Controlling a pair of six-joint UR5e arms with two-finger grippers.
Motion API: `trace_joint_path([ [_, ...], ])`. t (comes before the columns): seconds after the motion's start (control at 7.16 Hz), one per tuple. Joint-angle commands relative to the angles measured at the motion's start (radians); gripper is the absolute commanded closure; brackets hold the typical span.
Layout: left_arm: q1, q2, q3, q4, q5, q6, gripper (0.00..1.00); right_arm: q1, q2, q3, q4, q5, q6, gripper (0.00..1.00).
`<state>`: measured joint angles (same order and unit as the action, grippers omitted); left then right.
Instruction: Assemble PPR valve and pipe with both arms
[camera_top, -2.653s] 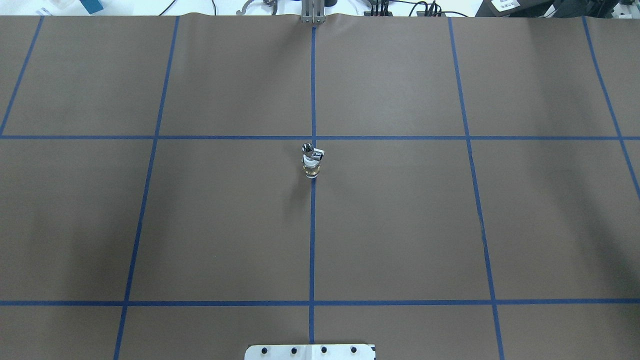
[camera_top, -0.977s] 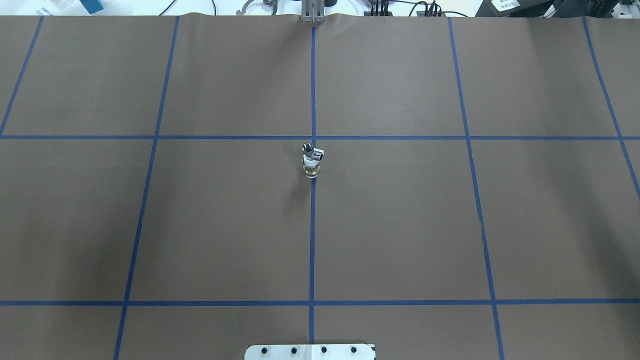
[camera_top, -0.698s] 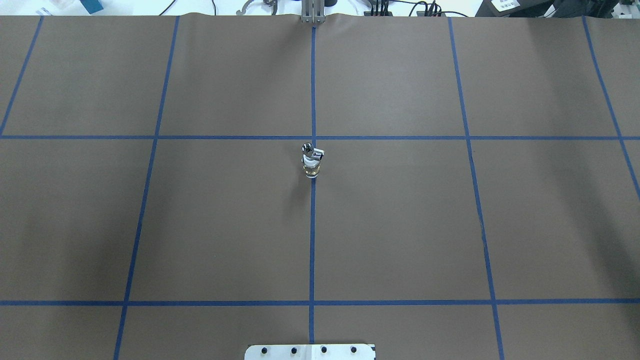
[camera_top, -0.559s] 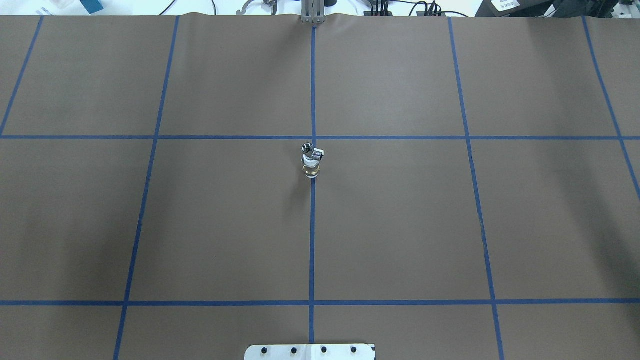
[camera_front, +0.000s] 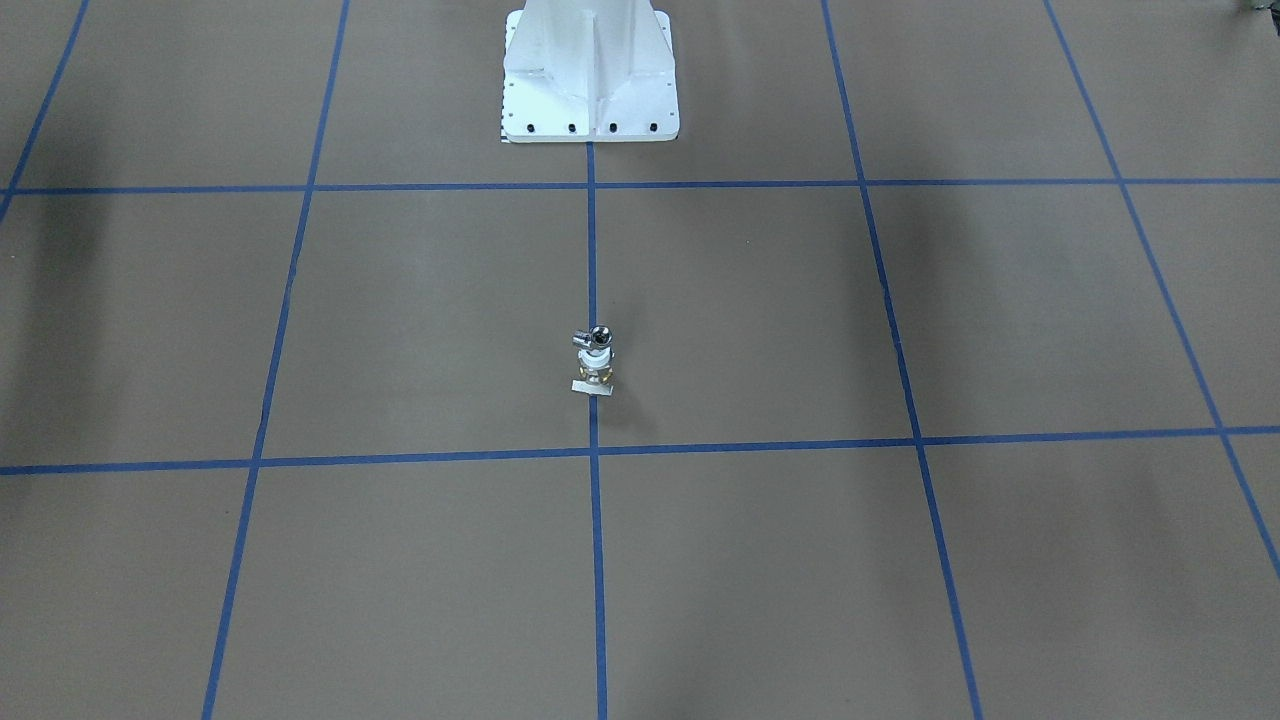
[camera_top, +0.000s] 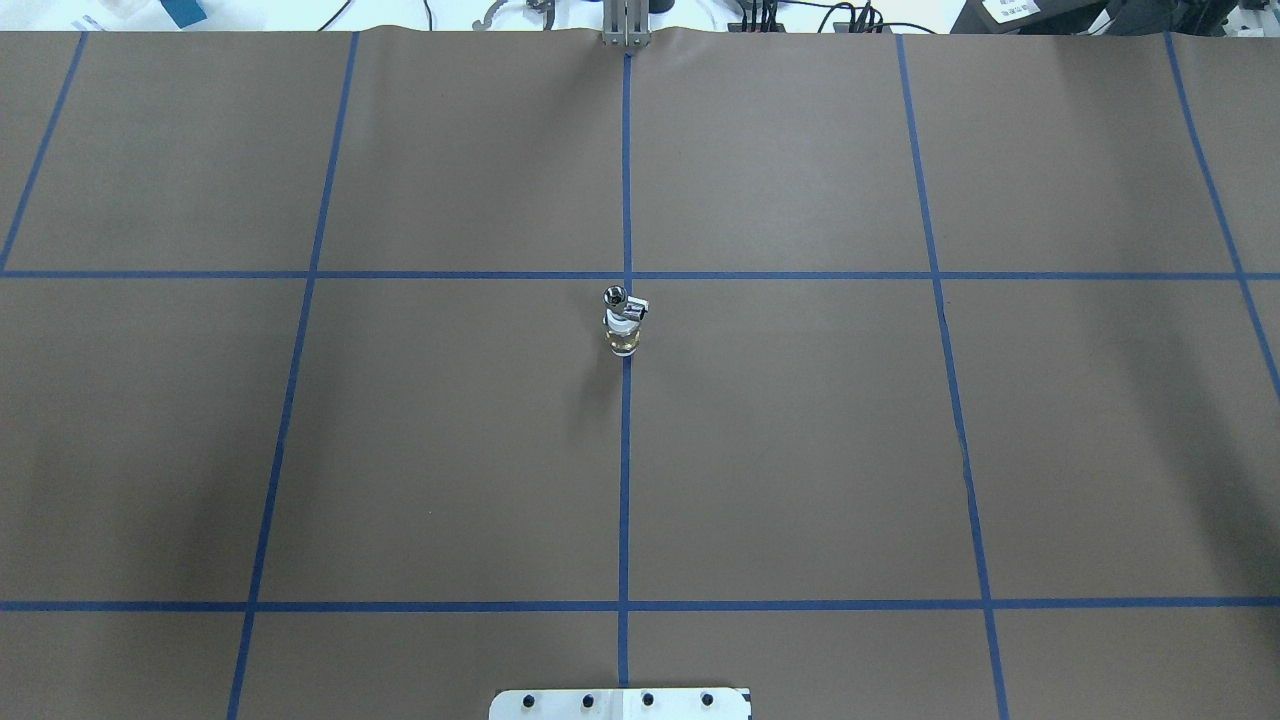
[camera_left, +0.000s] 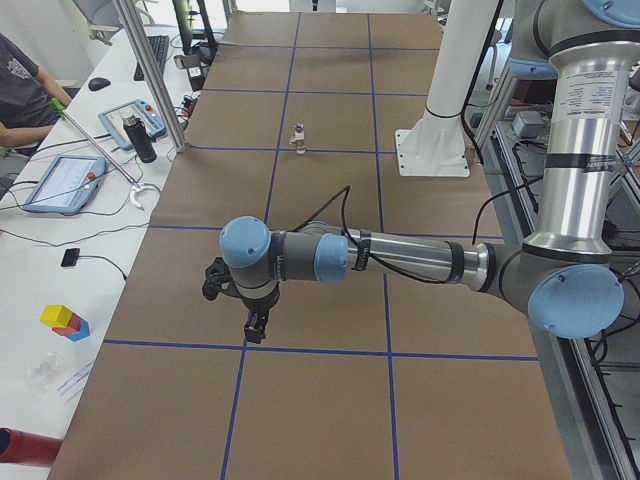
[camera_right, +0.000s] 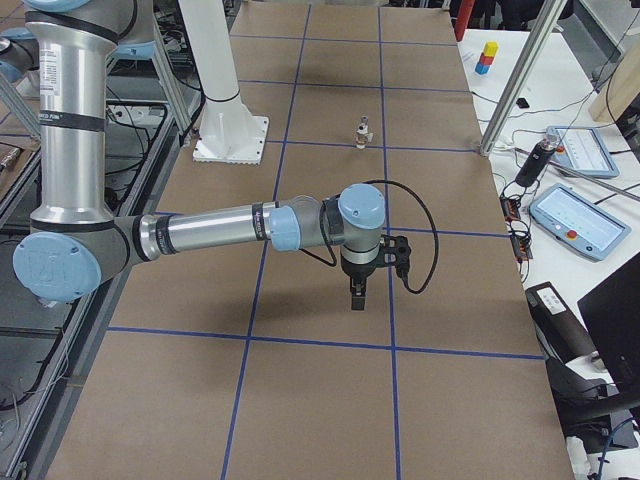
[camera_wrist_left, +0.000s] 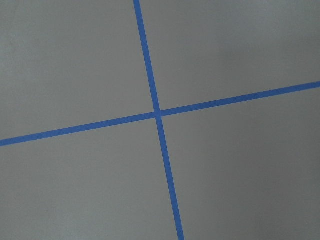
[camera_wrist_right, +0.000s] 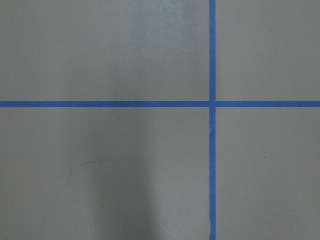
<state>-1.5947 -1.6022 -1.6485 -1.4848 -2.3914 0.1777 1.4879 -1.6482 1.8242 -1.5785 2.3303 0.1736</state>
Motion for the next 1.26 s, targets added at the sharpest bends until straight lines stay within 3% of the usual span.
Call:
trace_joint_path([
  [0.0,-0.014,0.005,-0.007,-0.002,0.0,-0.001,0.0,0.0,-0.001,0.0,0.0,0.0,0.0,0.0],
  [1.12,-0.018,0.018,-0.042,0.001,0.009,-0.001,0.0,-0.001,0.005,0.0,0.0,0.0,0.0,0.0],
])
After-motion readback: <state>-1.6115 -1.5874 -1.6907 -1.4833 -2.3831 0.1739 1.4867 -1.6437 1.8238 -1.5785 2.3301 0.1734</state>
